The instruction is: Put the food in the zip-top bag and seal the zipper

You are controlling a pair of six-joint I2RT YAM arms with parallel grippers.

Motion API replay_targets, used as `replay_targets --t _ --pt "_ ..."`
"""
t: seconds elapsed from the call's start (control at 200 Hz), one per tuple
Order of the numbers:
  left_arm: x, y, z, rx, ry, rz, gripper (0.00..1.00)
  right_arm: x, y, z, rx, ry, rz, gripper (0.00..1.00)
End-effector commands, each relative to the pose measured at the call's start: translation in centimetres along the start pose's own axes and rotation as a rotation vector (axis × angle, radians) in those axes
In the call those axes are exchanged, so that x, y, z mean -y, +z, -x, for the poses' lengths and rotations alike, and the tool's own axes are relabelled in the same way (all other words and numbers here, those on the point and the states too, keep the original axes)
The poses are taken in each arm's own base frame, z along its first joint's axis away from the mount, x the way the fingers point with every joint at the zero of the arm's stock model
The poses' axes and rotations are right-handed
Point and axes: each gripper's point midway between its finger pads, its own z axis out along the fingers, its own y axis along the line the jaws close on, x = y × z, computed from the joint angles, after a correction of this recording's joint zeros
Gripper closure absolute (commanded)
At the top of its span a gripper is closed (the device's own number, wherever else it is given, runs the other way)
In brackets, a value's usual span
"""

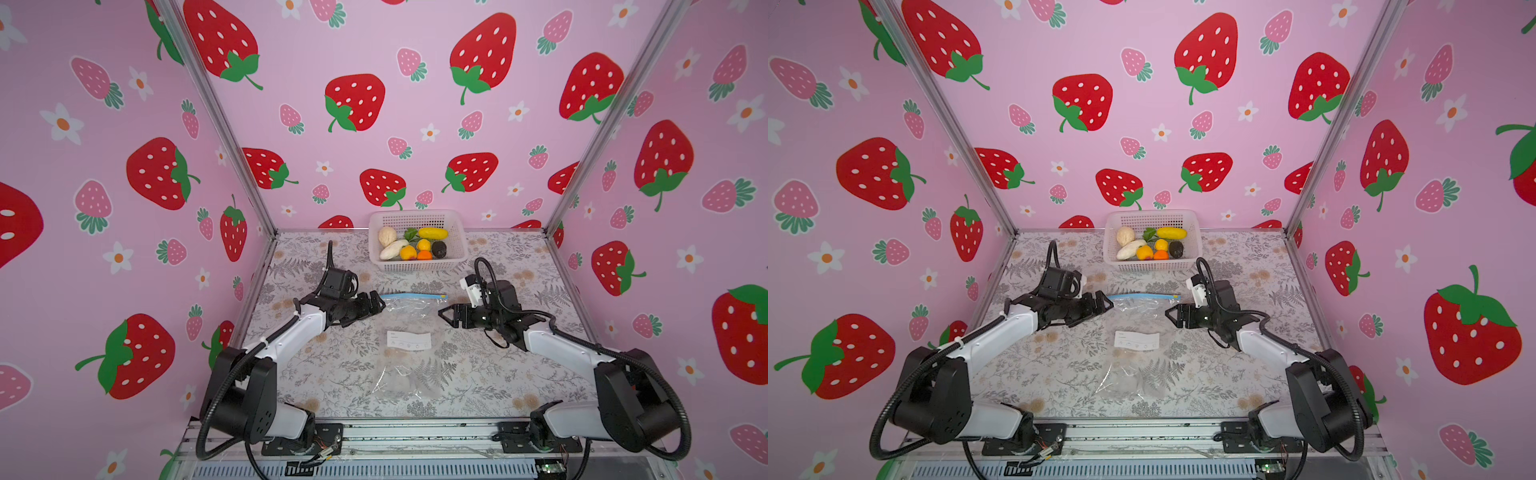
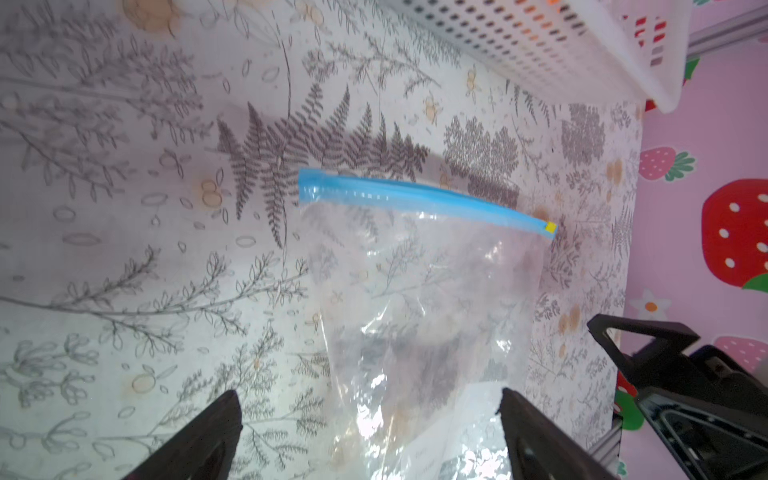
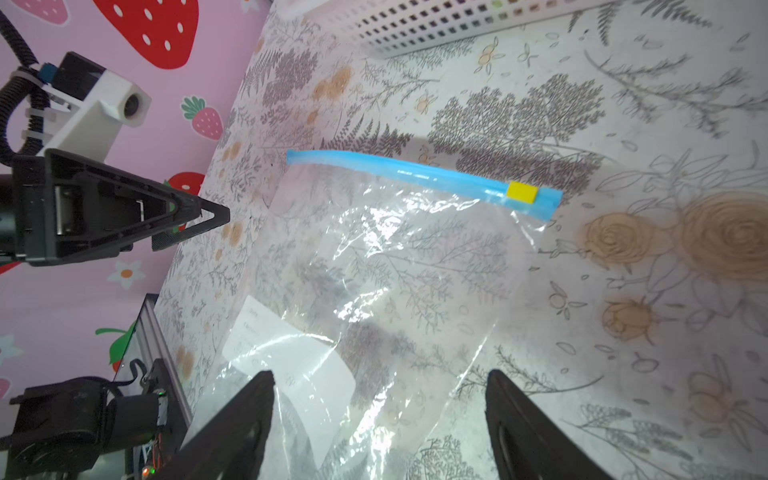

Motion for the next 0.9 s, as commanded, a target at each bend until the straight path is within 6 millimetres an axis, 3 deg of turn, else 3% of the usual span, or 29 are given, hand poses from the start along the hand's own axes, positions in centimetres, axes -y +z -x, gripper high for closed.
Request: replay_targets --t 0.0,0.13,0.445,0.895 --pt "0.4 -0.1 -2.7 -0.055 -0.025 -0.058 0.01 0.1 -0.3 -2.8 -0.077 -0.002 -0.018 0.18" --pt "0.1 1.1 -4.7 -0.089 -0.033 -0.063 0.01 0.2 0.1 -6.1 -0.151 0.01 -0.013 0.17" --pt "1.9 4.0 -4.6 -0.145 0.009 -0.104 0.01 -3.5 2.5 -12.6 -0.371 -0.041 0.176 0.14" --pt "3.7 4.6 -2.0 -0.106 0.06 -0.11 0.02 -7.3 3.7 -13.2 -0.405 -0.152 0.258 0.13"
